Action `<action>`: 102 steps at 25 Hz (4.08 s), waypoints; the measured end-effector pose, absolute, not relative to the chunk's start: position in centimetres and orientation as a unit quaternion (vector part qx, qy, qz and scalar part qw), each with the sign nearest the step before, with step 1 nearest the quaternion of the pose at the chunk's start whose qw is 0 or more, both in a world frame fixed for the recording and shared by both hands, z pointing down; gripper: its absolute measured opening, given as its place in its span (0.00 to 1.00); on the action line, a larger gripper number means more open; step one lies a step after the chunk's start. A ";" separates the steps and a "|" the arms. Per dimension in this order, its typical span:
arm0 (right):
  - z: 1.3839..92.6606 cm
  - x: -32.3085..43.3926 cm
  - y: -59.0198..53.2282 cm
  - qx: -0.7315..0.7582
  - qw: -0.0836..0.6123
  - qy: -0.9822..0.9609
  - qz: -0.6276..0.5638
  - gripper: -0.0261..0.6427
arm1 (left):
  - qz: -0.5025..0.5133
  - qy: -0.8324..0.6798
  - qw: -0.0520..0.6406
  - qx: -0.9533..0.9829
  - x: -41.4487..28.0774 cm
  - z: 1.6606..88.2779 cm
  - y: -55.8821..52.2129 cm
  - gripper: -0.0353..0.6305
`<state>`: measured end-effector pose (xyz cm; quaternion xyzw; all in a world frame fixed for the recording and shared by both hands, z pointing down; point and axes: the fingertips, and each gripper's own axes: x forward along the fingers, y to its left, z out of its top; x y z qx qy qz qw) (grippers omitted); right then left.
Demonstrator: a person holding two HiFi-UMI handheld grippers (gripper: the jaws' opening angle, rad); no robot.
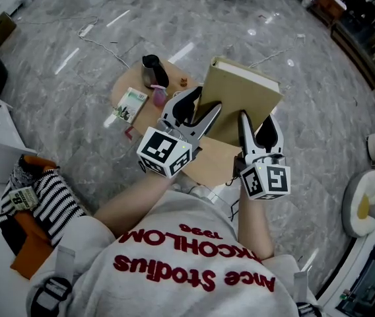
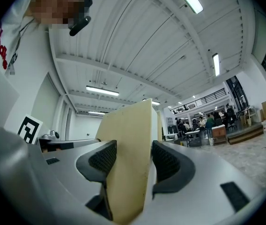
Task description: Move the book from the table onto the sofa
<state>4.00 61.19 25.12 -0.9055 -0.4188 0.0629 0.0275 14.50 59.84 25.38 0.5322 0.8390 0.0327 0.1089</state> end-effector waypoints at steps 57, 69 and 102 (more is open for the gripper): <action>26.9 40.3 20.8 -0.945 0.055 0.322 0.027 0.44 | -0.056 0.227 0.127 0.964 39.3 27.6 10.3 0.39; 26.5 44.3 0.7 -0.885 0.059 0.461 0.028 0.44 | -0.081 0.083 0.113 0.987 40.4 27.2 -9.0 0.39; 28.7 31.9 -36.7 -0.565 0.042 0.824 -0.023 0.44 | -0.117 -0.388 0.078 0.911 21.6 29.5 -38.8 0.39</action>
